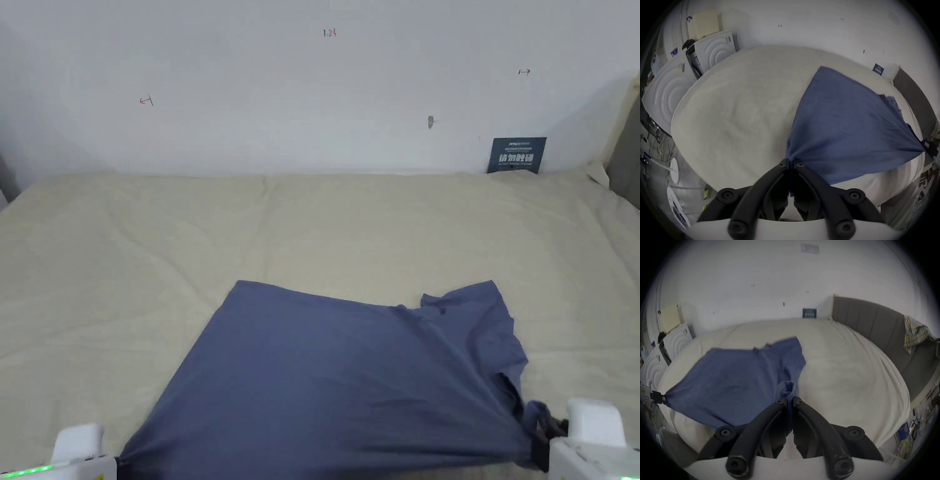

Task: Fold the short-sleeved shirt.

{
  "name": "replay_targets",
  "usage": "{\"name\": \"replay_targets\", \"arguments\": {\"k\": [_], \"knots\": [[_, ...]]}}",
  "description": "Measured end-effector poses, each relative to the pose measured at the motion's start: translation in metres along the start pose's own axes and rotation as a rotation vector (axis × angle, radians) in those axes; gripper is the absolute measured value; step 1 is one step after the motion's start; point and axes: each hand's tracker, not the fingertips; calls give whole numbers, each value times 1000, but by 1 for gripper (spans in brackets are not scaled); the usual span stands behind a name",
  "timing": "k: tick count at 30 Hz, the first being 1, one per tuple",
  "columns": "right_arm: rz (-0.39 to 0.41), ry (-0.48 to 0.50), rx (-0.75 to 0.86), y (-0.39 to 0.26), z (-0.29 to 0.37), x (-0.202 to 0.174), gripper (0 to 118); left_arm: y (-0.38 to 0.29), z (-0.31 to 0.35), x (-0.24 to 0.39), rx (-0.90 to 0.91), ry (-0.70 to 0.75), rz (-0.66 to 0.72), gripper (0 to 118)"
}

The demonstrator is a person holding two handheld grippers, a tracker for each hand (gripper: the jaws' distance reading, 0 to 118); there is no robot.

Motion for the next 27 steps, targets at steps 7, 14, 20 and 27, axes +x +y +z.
{"name": "replay_targets", "arguments": {"k": [7,14,20,27], "knots": [[-50,-13,-303,-66,-20,6,5,-31,-23,-3,-155,66,-7,3],[-111,3,-283,-61,-13,13,42,-31,-22,2,-158,78,6,58],[-72,34,34,14,26,8,89,19,36,33,154,-82,56,100],[-10,27,465,100,101,-16,89,87,125,97,642,-205,-13,99]]}}
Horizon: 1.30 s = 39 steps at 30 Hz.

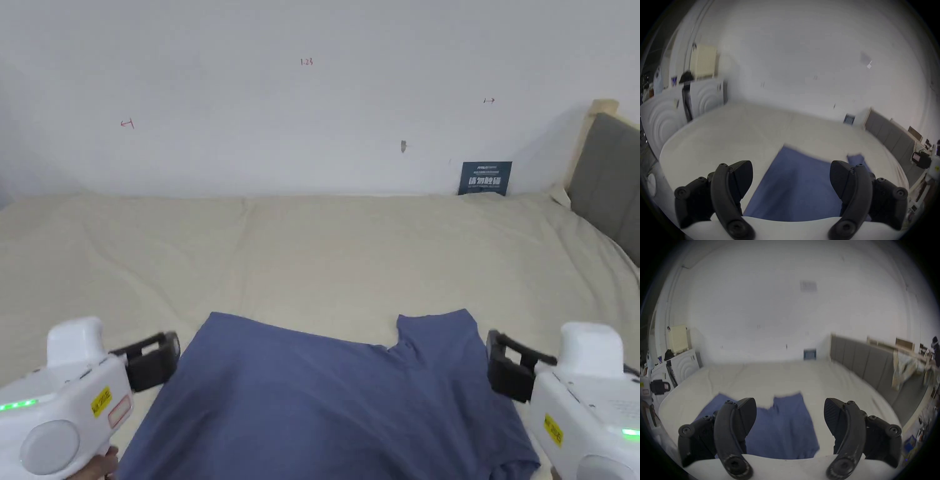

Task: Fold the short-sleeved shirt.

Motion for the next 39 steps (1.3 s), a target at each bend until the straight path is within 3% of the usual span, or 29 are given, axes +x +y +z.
{"name": "replay_targets", "arguments": {"k": [5,6,7,8,9,10,12,18,25,29,30,31,33,35,39], "knots": [[93,-46,200,37,23,-21,87,30,8,41,227,-12,-96,99],[101,-58,223,40,26,-24,83,32,9,47,252,-19,-117,95],[115,-62,243,43,29,-26,70,32,8,52,259,-36,-143,85],[124,-53,247,44,31,-28,30,31,10,57,275,-48,-151,58],[126,-84,269,45,31,-30,0,31,10,60,274,-67,-160,21],[120,-128,293,44,31,-33,0,31,10,63,267,-90,-166,0],[115,-42,283,44,33,-32,0,31,11,67,261,-128,-153,0],[140,-74,286,39,19,-35,0,32,-19,69,147,-143,-183,0],[148,-73,223,33,-20,-30,0,36,-132,37,-156,-159,-113,0],[166,-88,185,28,-49,-24,0,40,-212,18,-296,-82,-166,0],[169,-93,173,26,-58,-23,0,39,-233,13,-316,-54,-166,0],[174,-101,160,23,-68,-22,0,37,-256,7,-362,-40,-178,9],[182,-112,132,19,-85,-20,0,32,-298,-2,-455,-33,-155,64],[184,-123,97,11,-106,-17,0,21,-333,-6,-542,14,-153,99],[178,-149,32,-5,-139,-12,0,-5,-391,-17,-622,21,-161,103]]}}
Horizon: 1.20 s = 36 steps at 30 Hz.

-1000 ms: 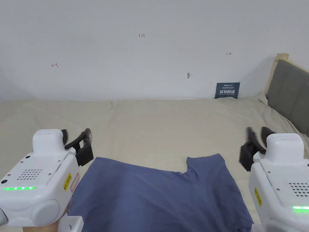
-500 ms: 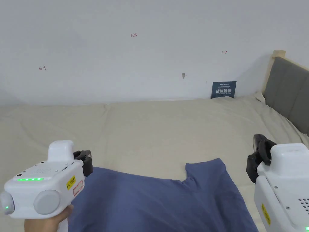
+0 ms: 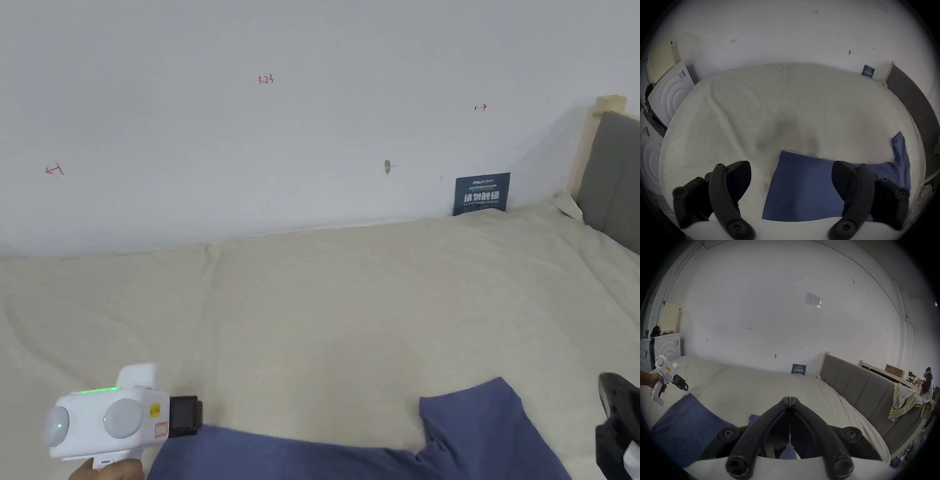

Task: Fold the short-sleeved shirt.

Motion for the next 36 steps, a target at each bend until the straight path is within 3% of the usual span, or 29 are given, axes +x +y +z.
{"name": "replay_targets", "arguments": {"k": [5,9,10,12,13,16,17,18,21,26,29,31,33,34,36], "knots": [[-6,-24,-83,-23,-27,-1,0,5,-59,0,-110,49,-41,103],[-29,-28,-148,-40,-41,4,0,-5,-88,8,-157,54,-76,86],[-38,-23,-177,-42,-44,5,0,-5,-83,12,-125,77,-73,78],[-73,-23,-233,-48,-54,11,1,-4,-76,12,-109,39,-71,47],[-91,-20,-264,-50,-60,14,8,-5,-72,15,-86,25,-89,27],[-148,4,-370,-60,-85,23,34,-7,-61,17,-63,36,-103,3],[-171,10,-421,-64,-94,26,66,-7,-56,15,-49,21,-68,3],[-190,23,-454,-72,-105,28,81,-6,-48,14,-33,-6,-33,3],[-179,36,-571,-94,-136,29,85,-5,-19,10,28,-80,0,3],[-77,54,-772,-138,-186,9,85,-6,26,18,81,-97,-61,3],[-73,48,-841,-156,-203,1,82,-7,40,20,103,-107,-69,3],[-138,30,-820,-150,-199,3,73,-9,46,20,108,-114,-68,3],[-152,46,-798,-142,-189,4,8,-13,55,25,111,-114,-66,3],[-147,71,-782,-140,-188,3,0,-15,57,25,110,-112,-64,3],[-70,92,-788,-138,-184,-3,0,-16,51,20,111,-104,-53,3]]}}
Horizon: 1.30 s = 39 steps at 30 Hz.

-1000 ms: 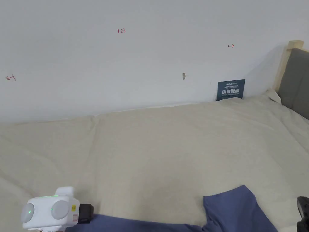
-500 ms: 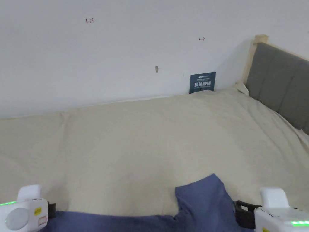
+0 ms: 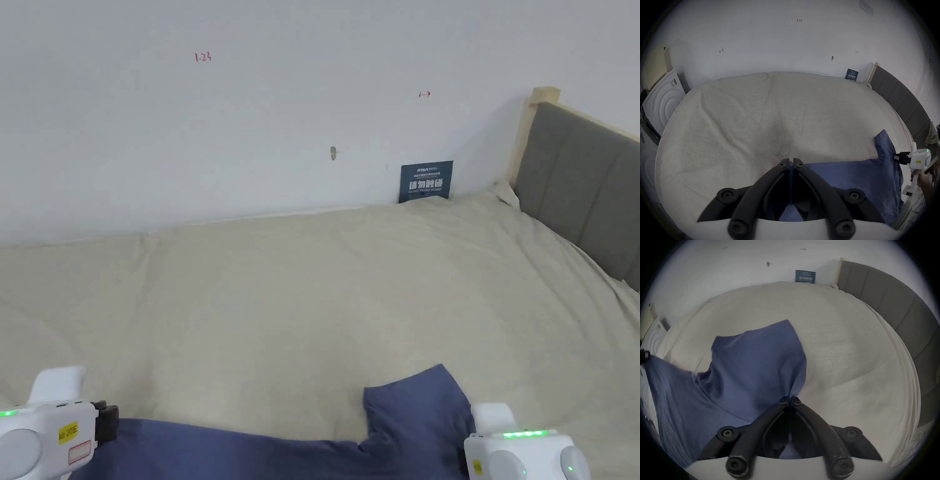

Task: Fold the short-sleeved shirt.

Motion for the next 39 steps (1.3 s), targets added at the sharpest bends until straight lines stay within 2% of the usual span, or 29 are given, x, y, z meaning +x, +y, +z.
{"name": "replay_targets", "arguments": {"k": [2,3,5,9,13,15,26,31,35,39], "knots": [[13,-4,11,-4,17,-11,0,-5,9,-2,6,0,23,3],[0,-23,68,-5,29,-9,0,-7,16,-3,10,-1,35,3],[-28,26,133,-4,55,-5,0,-11,28,-7,21,-6,51,3],[9,52,286,11,111,3,0,-14,65,-14,68,9,62,3],[38,83,445,46,177,2,0,-5,122,-22,211,-1,174,3],[56,89,536,66,209,-2,0,11,150,-27,266,1,170,3],[-9,181,971,197,375,-20,0,145,312,-37,649,97,140,3],[-29,215,1034,236,414,-24,0,186,349,-37,734,122,142,3],[-10,198,1066,255,418,-27,0,207,343,-43,749,142,127,3],[-10,199,1053,258,398,-29,0,215,309,-47,741,163,110,3]]}}
